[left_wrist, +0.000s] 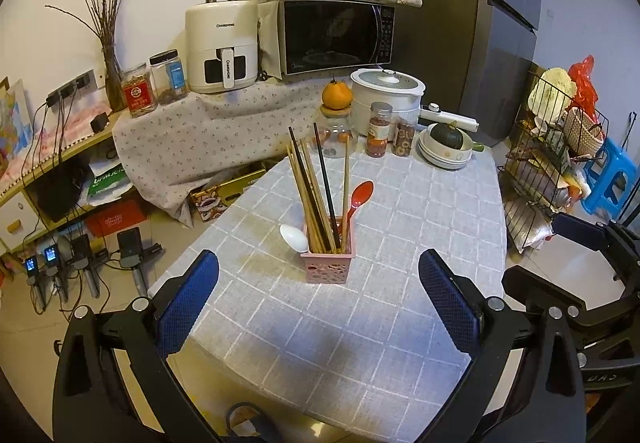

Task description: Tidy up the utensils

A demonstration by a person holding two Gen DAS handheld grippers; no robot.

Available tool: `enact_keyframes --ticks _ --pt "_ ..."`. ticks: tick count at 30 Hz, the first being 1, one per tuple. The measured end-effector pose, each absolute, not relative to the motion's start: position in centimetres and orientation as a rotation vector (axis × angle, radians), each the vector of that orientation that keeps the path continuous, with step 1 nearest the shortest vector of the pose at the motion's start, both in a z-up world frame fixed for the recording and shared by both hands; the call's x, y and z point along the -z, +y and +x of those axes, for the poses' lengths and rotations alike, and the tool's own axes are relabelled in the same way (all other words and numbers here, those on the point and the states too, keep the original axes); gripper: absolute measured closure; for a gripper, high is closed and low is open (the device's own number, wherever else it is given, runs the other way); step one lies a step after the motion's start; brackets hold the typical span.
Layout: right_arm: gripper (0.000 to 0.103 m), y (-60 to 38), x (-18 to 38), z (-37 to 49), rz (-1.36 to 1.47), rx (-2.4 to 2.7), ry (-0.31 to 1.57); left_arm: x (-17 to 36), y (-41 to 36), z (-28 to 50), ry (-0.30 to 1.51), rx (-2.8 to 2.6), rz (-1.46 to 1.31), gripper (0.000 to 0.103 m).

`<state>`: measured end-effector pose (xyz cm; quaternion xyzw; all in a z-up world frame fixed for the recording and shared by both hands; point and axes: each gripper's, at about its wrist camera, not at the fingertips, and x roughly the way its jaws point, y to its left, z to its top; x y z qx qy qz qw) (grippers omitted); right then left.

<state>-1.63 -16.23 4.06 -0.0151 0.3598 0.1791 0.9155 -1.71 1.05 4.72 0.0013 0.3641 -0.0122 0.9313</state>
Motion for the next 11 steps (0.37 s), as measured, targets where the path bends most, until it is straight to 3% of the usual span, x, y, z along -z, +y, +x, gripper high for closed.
enact_keyframes --ticks 11 --pt "0.009 -16.16 -3.96 -1.62 -0.031 -0.369 0.742 -4.56 1.01 -1.68 0.75 0.027 0.004 0.007"
